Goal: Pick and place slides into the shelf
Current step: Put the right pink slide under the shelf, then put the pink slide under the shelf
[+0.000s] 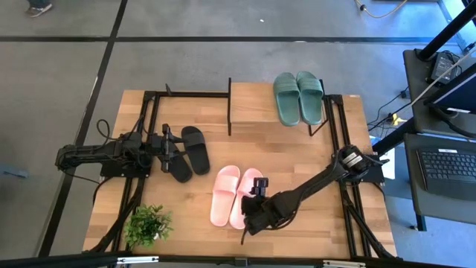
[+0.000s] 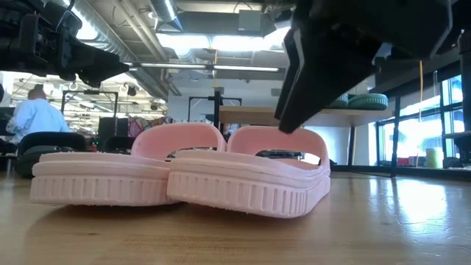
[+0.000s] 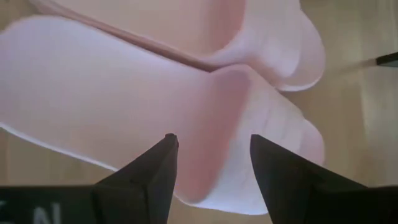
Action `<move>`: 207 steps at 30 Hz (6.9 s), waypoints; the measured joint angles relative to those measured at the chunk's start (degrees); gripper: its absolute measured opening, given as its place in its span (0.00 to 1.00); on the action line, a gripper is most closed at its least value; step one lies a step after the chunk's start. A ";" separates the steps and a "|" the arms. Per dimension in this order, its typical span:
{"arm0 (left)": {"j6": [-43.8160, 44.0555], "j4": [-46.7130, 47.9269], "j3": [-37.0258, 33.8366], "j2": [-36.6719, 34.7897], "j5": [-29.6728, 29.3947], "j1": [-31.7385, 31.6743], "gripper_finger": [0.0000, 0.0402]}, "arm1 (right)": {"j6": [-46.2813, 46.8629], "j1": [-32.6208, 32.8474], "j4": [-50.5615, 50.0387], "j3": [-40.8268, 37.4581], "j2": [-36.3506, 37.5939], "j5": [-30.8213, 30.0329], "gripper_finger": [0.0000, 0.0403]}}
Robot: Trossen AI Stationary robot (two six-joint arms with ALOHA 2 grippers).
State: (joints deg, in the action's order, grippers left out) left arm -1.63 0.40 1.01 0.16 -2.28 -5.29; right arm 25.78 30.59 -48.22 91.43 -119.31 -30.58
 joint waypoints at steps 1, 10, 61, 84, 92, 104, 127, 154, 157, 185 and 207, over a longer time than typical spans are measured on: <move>0.00 0.00 0.01 0.01 0.03 0.01 0.51 | 0.83 -0.07 -0.14 0.01 -0.37 -0.09 0.50; 0.04 0.00 0.00 0.00 0.02 0.00 0.51 | 4.09 -1.39 -3.10 -0.01 -3.84 -4.57 0.50; -0.58 0.02 0.00 0.00 -0.17 0.00 0.51 | 15.89 -6.67 -22.13 -35.11 33.54 -18.66 0.03; -3.13 0.00 0.00 0.01 -0.22 -0.01 0.51 | -15.97 -30.05 11.36 -58.00 44.39 -12.34 0.03; -3.13 0.00 0.01 0.01 -0.23 -0.01 0.51 | -17.57 -31.67 12.76 -58.74 44.37 -11.06 0.08; -3.13 0.00 -0.01 -0.01 -0.22 -0.01 0.51 | -18.36 -31.67 12.46 -58.19 44.39 -8.36 0.22; -3.08 0.00 -0.01 0.00 -0.22 -0.01 0.51 | -10.80 -26.70 0.30 -41.02 44.37 24.85 0.50; -3.05 0.00 0.00 -0.01 -0.22 -0.01 0.51 | 2.02 -18.83 15.04 -56.21 44.30 33.44 0.50; -3.04 0.00 0.01 -0.01 -0.22 0.00 0.51 | 0.10 -20.20 15.14 -56.21 44.30 30.49 0.50; -3.06 0.00 -0.01 -0.01 -0.22 0.01 0.51 | -8.24 -40.19 10.84 -56.21 44.30 16.73 0.50; -3.73 0.00 0.00 -0.01 -0.22 0.01 0.51 | -8.65 -27.23 19.43 -44.20 44.30 16.60 0.50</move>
State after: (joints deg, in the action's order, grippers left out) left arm -5.36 0.40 1.01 0.15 -2.50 -5.29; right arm 17.13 3.36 -28.80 47.23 -75.00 -13.97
